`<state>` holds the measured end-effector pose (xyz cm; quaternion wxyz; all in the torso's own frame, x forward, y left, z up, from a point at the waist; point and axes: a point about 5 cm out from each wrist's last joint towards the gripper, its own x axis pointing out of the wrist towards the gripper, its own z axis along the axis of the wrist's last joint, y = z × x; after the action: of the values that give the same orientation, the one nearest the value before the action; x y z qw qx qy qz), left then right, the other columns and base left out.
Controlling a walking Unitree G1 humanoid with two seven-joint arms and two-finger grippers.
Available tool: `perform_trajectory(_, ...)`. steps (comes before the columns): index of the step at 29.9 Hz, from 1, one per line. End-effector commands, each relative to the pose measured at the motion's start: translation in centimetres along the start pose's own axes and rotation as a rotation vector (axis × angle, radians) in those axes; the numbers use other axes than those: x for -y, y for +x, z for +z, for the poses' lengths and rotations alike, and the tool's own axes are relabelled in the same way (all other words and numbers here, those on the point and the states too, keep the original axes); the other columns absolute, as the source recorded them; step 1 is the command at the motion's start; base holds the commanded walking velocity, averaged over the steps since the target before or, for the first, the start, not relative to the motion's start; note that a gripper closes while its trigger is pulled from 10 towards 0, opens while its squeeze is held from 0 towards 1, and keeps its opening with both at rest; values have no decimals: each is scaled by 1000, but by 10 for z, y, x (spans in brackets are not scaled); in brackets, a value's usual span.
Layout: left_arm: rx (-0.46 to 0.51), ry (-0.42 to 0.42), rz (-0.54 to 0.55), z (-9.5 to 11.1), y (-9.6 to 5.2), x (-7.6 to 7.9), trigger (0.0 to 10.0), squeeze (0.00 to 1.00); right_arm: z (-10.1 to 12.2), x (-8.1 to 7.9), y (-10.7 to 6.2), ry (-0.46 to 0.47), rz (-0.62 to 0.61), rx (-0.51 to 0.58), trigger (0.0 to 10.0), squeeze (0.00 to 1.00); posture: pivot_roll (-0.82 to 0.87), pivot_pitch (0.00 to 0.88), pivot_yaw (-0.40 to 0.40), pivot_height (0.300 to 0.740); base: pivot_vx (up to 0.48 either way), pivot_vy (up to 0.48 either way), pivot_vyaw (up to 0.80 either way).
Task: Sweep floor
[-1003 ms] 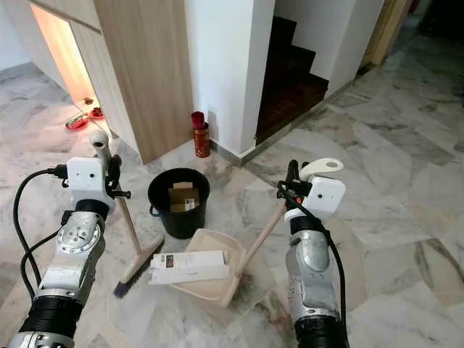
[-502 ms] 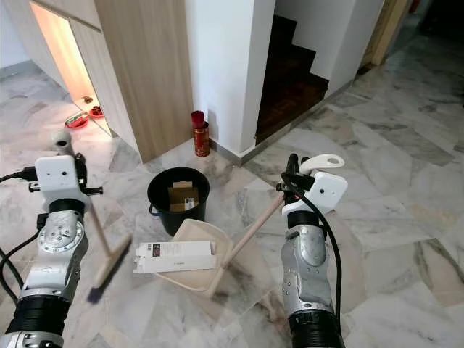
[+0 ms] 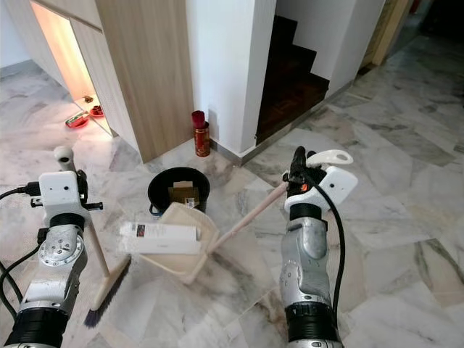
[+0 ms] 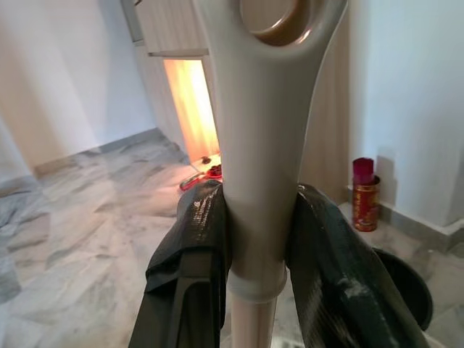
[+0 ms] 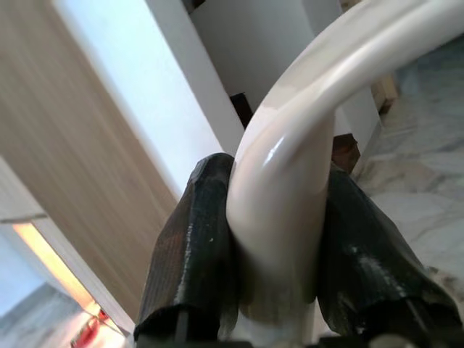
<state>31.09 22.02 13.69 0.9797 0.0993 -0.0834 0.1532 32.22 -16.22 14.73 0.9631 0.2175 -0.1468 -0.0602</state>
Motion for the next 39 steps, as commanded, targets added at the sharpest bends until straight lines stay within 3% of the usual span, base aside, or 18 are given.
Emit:
perform_trajectory(1, 72, -9, -14, 13, 2, 3, 10000, 0, 24, -13, 10, 49, 31, 99, 10000, 0, 32, 0, -28, 740, 0, 0, 0)
perform_trajectory(14, 81, -21, -30, 15, 3, 7, 10000, 0, 45, -19, 19, 44, 49, 184, 10000, 0, 33, 0, -33, 740, 0, 0, 0)
perform_trajectory(24, 91, -20, -29, 16, 3, 7, 10000, 0, 47, -20, 18, 29, 56, 190, 10000, 0, 33, 0, -34, 740, 0, 0, 0)
perform_trajectory(39, 78, -13, -18, 12, 1, 4, 10000, 0, 50, -24, 20, 8, 75, 194, 10000, 0, 34, 0, -37, 740, 268, 0, 0)
